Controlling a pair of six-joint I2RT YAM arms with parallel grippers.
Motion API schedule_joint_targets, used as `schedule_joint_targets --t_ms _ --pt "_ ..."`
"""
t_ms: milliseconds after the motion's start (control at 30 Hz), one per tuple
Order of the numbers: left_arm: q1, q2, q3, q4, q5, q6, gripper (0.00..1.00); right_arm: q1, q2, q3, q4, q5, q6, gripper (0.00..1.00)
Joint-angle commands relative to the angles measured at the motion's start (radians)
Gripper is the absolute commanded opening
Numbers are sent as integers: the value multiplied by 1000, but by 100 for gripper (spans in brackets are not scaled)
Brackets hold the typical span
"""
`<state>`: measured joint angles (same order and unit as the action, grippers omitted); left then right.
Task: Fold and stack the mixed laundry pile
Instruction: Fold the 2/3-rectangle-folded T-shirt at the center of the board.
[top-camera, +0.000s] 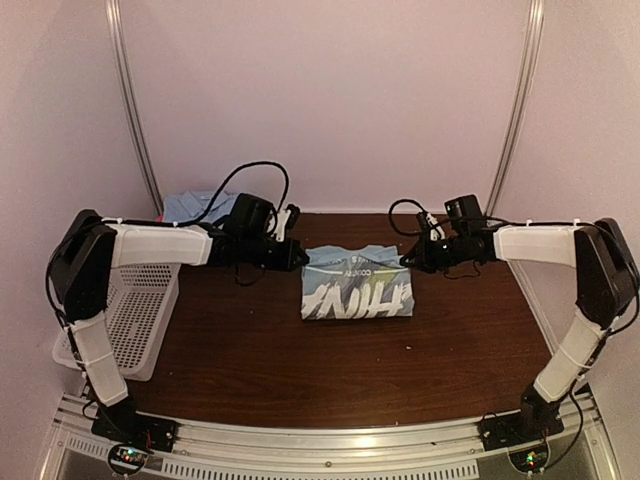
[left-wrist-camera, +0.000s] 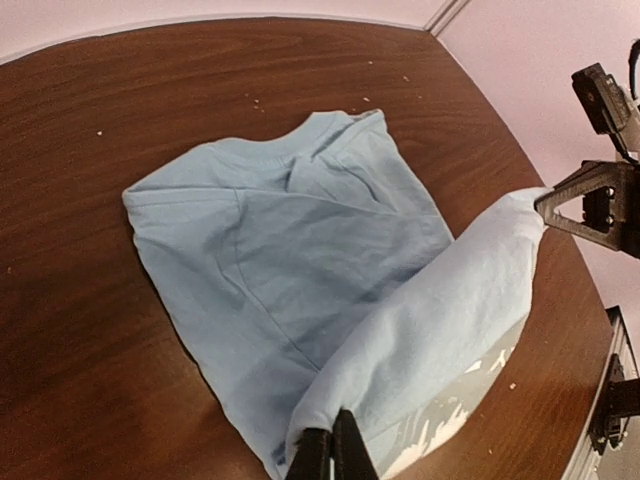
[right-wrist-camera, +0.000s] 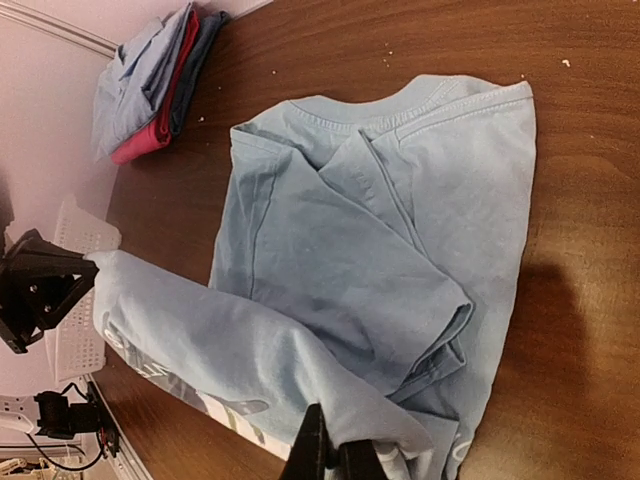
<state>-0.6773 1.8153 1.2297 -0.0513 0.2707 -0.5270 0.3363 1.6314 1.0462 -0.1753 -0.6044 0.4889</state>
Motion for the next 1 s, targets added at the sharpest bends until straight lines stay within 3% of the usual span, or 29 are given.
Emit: schedule_joint_targets --t_ms 0,167,333,500,667,833,967 --pt "42 179 135 13 -22 58 0 -29 195 66 65 -6 -66 0" --pt "44 341 212 32 -24 80 0 -35 370 109 141 -32 -59 0" --pt "42 349 117 61 -11 79 0 -18 378 51 173 -53 -44 0" --pt "0 161 -185 167 -21 16 0 72 221 -164 195 -26 -30 0" --pt "-67 -54 -411 170 -45 -20 0 173 -7 -411 246 10 71 0" --pt "-96 -235 -478 89 -49 -22 0 204 -241 -484 153 39 128 0" --pt "-94 -314 -410 -33 -92 23 0 205 -358 -431 19 67 105 0"
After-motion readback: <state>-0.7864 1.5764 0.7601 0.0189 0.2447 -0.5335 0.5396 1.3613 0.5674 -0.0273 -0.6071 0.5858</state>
